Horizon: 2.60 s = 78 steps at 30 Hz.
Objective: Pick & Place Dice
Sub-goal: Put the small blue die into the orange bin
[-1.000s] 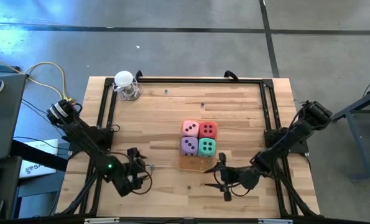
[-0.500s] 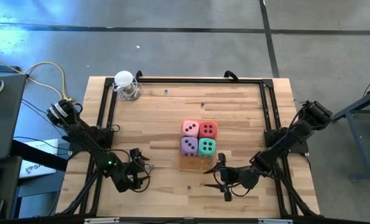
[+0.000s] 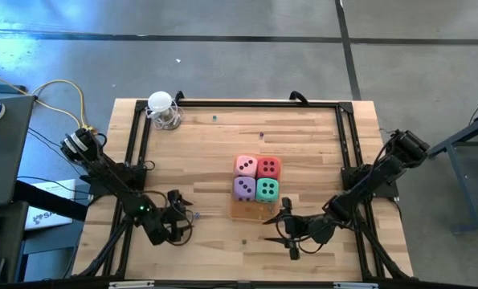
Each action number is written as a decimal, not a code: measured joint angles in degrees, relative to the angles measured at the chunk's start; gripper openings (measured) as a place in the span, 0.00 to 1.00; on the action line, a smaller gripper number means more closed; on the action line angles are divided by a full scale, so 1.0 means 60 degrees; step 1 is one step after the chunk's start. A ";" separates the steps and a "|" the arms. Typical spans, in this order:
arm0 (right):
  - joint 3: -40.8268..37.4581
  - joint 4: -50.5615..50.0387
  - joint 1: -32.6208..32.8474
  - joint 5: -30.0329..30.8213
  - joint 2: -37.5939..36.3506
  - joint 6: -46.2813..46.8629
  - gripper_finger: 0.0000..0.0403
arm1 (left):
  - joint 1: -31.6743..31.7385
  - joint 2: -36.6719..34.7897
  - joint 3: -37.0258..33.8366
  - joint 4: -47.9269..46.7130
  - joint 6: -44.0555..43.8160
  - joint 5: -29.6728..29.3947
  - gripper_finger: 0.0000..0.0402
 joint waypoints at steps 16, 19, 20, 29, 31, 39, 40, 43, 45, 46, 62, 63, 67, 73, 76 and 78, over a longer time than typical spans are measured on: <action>0.0000 -0.0018 -0.0056 0.0011 0.0076 0.0000 0.52 | 0.0000 0.0062 -0.1288 0.2182 0.0204 -0.0017 0.94; 0.0000 -0.0005 -0.0135 0.0002 0.0076 0.0047 0.52 | -0.0007 0.0350 -0.1288 0.2445 0.0377 -0.0090 0.94; 0.0000 -0.0001 -0.0149 0.0004 0.0076 0.0047 0.52 | -0.0007 0.0512 -0.1288 0.2573 0.0377 -0.0118 0.94; 0.0000 0.0002 -0.0149 0.0002 0.0076 0.0073 0.52 | 0.0000 0.1737 -0.1277 0.3643 0.0362 -0.0324 0.94; 0.0000 0.0006 -0.0151 0.0002 0.0076 0.0073 0.52 | 0.0004 0.1778 -0.1277 0.3662 0.0358 -0.0283 0.94; 0.0000 0.0006 -0.0149 0.0002 0.0076 0.0073 0.52 | 0.0007 0.1785 -0.1281 0.3601 0.0372 -0.0059 0.94; 0.0000 0.0006 -0.0149 0.0002 0.0076 0.0073 0.52 | 0.0007 0.1789 -0.1284 0.3604 0.0375 -0.0042 0.94; 0.0000 0.0006 -0.0149 0.0002 0.0076 0.0076 0.52 | 0.0007 0.1792 -0.1288 0.3604 0.0409 0.0010 0.92; 0.0000 0.0010 -0.0148 0.0002 0.0076 0.0075 0.52 | 0.0007 0.1796 -0.1288 0.3604 0.0434 0.0050 0.90; 0.0000 0.0010 -0.0149 0.0002 0.0076 0.0073 0.52 | 0.0007 0.1796 -0.1288 0.3604 0.0434 0.0061 0.89; 0.0000 0.0010 -0.0171 0.0002 0.0080 0.0058 0.52 | 0.0365 0.1807 -0.1292 0.3586 0.0526 0.0467 0.62; 0.0000 0.0010 -0.0171 0.0005 0.0080 0.0055 0.52 | 0.0368 0.1807 -0.1292 0.3583 0.0514 0.0464 0.61; 0.0000 0.0010 -0.0171 0.0002 0.0083 0.0051 0.52 | 0.0375 0.1807 -0.1292 0.3586 0.0532 0.0465 0.53; 0.0000 0.0010 -0.0171 0.0002 0.0084 0.0047 0.52 | 0.0375 0.1810 -0.1292 0.3569 0.0529 0.0466 0.43; 0.0000 0.0010 -0.0171 0.0002 0.0084 0.0047 0.52 | 0.0462 0.1810 -0.1292 0.3546 0.0415 0.0464 0.38; 0.0000 0.0010 -0.0171 0.0002 0.0084 0.0047 0.52 | 0.0571 0.1810 -0.1295 0.3538 0.0293 0.0469 0.34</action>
